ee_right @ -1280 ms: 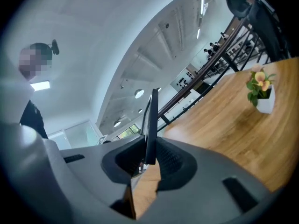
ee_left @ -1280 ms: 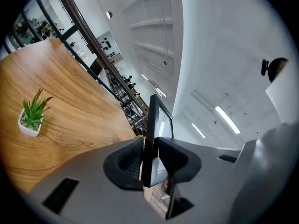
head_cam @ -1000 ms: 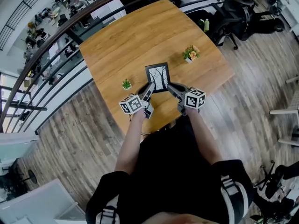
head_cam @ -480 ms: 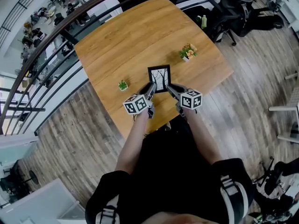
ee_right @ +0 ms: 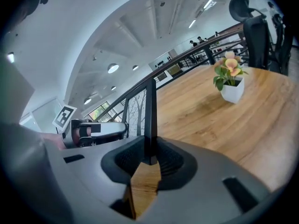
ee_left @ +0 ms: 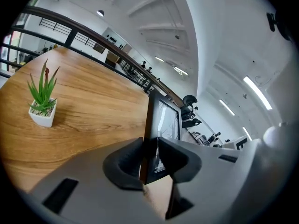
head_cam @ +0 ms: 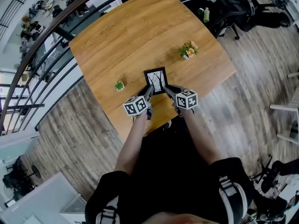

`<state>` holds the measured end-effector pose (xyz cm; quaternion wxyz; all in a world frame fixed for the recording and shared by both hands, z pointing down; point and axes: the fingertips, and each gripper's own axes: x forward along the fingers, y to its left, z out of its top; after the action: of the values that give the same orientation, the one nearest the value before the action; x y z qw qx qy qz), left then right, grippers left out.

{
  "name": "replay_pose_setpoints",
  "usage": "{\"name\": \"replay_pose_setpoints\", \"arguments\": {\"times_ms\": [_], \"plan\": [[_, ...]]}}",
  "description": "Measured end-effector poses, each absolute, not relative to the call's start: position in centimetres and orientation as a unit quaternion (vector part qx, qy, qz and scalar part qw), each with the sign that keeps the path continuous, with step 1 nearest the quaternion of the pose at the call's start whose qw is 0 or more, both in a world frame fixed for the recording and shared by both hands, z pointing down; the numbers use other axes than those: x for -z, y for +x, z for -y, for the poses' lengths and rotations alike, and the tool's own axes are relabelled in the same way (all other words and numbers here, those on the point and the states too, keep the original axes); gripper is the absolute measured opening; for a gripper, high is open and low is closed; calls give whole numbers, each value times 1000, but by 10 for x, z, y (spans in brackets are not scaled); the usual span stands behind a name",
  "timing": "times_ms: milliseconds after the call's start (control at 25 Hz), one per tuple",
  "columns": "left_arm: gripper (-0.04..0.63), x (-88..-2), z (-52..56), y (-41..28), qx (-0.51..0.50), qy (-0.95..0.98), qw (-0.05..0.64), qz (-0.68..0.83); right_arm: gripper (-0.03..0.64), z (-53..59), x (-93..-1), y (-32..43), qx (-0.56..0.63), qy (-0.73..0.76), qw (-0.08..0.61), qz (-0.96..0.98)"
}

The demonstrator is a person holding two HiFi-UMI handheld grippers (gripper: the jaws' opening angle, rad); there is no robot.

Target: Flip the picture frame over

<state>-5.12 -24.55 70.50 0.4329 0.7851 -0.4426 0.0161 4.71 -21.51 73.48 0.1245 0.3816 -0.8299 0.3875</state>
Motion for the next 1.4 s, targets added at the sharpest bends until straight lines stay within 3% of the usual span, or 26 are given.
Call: {"name": "replay_pose_setpoints", "arguments": {"times_ms": [800,1400], "plan": [[114,-805,247,-30,-79,722,509,462,91,233,-819,67,-403,351,240,810],[114,-816,252,-17,-129,728,482,471,104,244,-834,77,-362,361,288,810]]}}
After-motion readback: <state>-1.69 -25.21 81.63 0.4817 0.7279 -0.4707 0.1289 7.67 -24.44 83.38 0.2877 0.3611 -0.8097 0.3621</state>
